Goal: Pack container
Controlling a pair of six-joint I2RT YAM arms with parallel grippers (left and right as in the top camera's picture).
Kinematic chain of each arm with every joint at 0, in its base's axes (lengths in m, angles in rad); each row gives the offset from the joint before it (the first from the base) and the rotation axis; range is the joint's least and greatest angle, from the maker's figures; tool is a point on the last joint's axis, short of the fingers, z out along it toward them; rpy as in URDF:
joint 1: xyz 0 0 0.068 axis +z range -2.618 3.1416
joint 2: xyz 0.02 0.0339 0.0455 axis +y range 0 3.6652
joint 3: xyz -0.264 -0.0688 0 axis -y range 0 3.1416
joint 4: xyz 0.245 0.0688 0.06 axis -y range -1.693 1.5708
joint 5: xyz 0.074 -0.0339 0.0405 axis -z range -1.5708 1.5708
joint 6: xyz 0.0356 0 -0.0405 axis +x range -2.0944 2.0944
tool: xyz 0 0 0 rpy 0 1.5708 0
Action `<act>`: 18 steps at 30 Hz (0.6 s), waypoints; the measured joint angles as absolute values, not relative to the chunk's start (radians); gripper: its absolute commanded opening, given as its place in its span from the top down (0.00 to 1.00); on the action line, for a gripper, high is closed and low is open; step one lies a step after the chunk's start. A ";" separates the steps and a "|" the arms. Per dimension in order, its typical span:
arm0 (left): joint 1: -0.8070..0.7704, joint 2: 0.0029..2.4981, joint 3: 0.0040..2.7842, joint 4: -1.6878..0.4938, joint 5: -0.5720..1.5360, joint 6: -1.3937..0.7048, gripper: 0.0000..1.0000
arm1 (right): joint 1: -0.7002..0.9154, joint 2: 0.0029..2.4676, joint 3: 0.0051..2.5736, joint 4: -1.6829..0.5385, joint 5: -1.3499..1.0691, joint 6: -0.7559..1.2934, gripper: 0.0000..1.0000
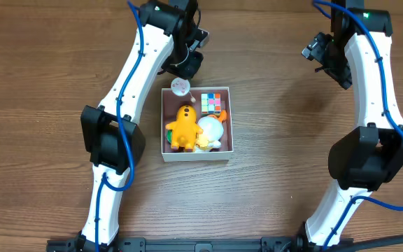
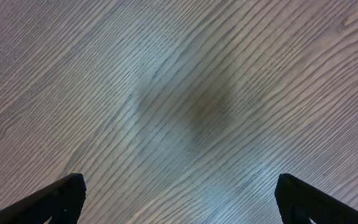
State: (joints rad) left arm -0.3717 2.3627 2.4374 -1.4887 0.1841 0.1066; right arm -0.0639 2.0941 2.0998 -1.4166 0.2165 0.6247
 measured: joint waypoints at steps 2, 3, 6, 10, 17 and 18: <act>-0.372 2.363 2.441 -1.510 0.184 0.150 0.64 | -0.064 2.094 2.100 -1.417 0.216 0.625 0.00; -0.372 2.363 2.442 -1.519 0.184 0.170 0.60 | -0.064 2.094 2.100 -1.417 0.216 0.625 0.00; -0.372 2.363 2.442 -1.534 0.184 0.220 0.57 | -0.064 2.094 2.100 -1.417 0.216 0.625 0.00; -0.375 2.363 2.443 -1.542 0.184 0.266 0.54 | -0.064 2.094 2.100 -1.417 0.216 0.624 0.00; -0.380 2.363 2.450 -1.486 0.184 0.261 0.00 | -0.064 2.094 2.100 -1.417 0.216 0.625 0.00; -0.380 2.364 2.476 -1.470 0.184 0.235 0.00 | -0.064 2.094 2.100 -1.417 0.216 0.624 0.00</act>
